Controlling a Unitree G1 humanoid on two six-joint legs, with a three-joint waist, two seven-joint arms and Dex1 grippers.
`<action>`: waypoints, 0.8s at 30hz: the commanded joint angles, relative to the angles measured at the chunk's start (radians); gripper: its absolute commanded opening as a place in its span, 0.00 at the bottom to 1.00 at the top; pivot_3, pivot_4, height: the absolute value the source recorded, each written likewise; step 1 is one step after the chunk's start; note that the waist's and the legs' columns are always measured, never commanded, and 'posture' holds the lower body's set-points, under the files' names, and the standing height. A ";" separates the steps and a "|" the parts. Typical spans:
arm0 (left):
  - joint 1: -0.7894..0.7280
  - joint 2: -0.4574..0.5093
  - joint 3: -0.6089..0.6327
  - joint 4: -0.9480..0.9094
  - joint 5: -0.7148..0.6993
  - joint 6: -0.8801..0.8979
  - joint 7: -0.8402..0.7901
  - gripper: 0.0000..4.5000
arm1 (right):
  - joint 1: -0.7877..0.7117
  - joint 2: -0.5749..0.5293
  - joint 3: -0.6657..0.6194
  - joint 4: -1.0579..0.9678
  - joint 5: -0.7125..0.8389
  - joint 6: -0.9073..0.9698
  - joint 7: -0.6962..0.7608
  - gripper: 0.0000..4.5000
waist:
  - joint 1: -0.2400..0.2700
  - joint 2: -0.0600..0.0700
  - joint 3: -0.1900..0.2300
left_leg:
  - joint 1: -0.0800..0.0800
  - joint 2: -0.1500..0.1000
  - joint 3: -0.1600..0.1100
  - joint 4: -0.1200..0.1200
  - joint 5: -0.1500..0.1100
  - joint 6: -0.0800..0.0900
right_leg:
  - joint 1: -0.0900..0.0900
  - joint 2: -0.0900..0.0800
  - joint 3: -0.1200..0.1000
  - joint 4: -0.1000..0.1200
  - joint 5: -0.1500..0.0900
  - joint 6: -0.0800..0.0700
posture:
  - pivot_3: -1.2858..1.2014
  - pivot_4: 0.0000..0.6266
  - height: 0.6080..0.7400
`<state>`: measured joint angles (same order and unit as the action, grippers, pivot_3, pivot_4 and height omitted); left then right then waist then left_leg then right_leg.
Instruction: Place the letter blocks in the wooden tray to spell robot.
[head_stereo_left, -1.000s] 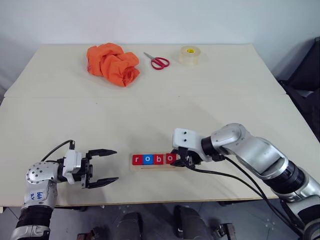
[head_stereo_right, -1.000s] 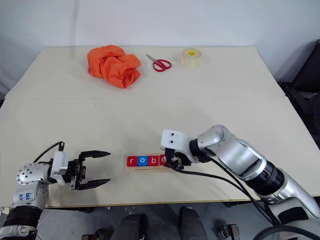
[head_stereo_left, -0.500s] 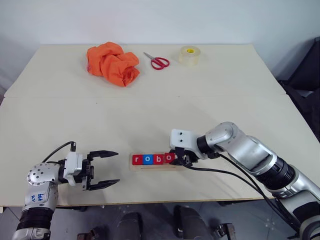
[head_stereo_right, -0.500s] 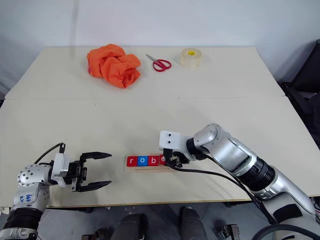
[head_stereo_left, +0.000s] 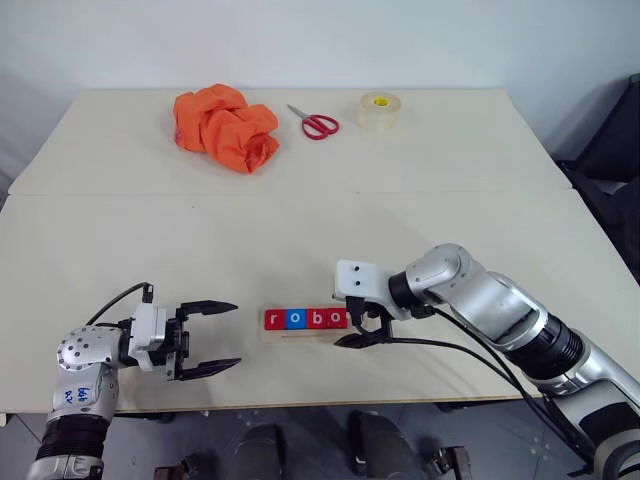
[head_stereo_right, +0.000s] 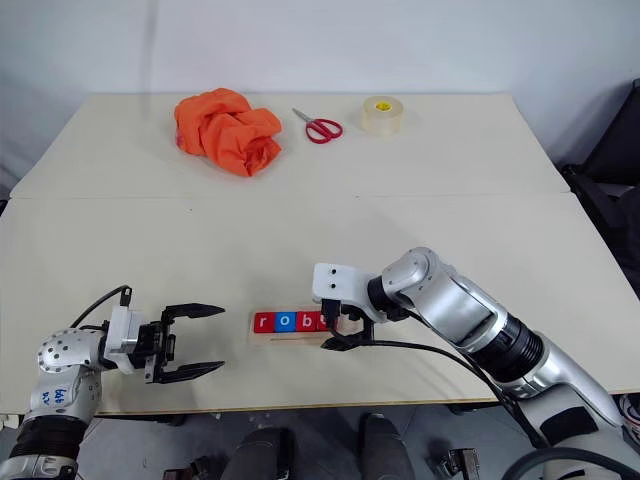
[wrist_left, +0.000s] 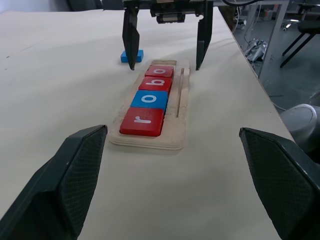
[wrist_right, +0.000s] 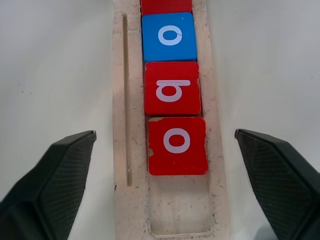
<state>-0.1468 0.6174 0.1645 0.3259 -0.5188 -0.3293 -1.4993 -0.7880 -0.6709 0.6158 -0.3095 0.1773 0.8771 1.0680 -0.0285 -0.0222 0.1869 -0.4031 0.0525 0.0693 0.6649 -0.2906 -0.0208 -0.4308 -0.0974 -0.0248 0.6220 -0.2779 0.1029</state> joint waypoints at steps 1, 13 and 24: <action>-0.008 -0.007 0.004 -0.015 -0.007 -0.011 -0.005 1.00 | -0.013 -0.014 -0.033 -0.036 0.000 -0.001 0.010 1.00 | 0.000 0.000 0.000 | 0.000 0.000 0.000 0.000 0.000 0.000 | 0.000 0.000 0.000 0.000 0.000 0.000 | 0.52 0.24 1.00; -0.039 -0.027 -0.001 0.012 0.005 -0.013 0.001 1.00 | 0.314 -0.049 -0.463 -0.131 0.135 -0.161 -0.081 1.00 | 0.006 0.000 0.000 | 0.000 -0.001 -0.001 0.000 0.000 0.000 | 0.002 0.000 -0.001 -0.001 0.000 0.000 | 0.52 0.24 1.00; -0.068 -0.031 -0.004 0.031 0.008 0.000 0.009 1.00 | 0.800 -0.131 -0.919 -0.187 0.203 -0.300 -0.094 1.00 | 0.007 0.000 0.000 | 0.001 -0.001 0.000 0.000 0.000 0.000 | 0.002 0.001 0.000 -0.001 0.000 0.001 | 0.52 0.24 1.00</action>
<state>-0.2110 0.5821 0.1508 0.3633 -0.5050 -0.3278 -1.4883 -0.0116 -0.7816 -0.2188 -0.4671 0.3606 0.6082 0.9611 -0.0214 -0.0226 0.1867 -0.4018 0.0520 0.0689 0.6650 -0.2906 -0.0207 -0.4279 -0.0967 -0.0253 0.6210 -0.2775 0.1037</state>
